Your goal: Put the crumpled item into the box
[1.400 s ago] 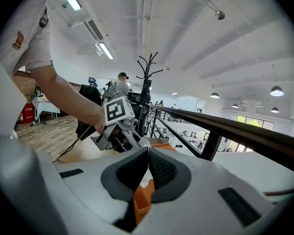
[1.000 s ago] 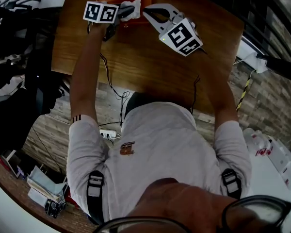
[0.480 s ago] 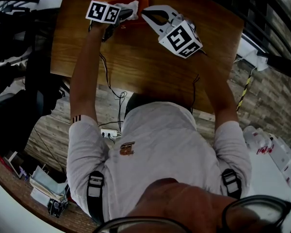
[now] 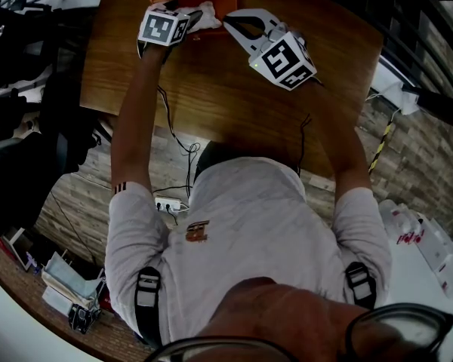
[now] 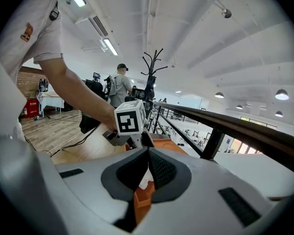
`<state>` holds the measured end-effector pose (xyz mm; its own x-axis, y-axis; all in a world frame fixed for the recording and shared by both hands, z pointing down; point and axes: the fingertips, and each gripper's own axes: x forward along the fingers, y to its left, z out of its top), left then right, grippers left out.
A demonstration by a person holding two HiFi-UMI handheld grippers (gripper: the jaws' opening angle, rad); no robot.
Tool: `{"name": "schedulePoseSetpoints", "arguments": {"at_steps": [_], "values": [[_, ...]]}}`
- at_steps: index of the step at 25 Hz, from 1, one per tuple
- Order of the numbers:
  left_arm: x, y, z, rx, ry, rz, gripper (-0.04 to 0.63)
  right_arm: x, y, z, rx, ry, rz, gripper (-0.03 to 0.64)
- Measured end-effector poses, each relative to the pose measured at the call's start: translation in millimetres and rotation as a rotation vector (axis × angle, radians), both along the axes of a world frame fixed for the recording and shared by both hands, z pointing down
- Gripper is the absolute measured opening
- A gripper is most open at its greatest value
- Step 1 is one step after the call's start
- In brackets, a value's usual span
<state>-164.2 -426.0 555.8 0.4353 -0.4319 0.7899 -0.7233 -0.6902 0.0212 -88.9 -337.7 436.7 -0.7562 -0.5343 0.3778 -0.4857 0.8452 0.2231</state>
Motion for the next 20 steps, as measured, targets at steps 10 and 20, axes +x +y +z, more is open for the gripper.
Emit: {"name": "schedulePoseSetpoints", "arguments": {"at_steps": [10,20], "values": [[-15,5,-63,0.278,0.09,-0.109,0.331,-4,19,-12,0.0,-0.029,0.011,0.032],[-6,44,-139,0.582,0.365,-0.125,0.219,-1,29,-27,-0.061,-0.204,0.091,0.032]]}}
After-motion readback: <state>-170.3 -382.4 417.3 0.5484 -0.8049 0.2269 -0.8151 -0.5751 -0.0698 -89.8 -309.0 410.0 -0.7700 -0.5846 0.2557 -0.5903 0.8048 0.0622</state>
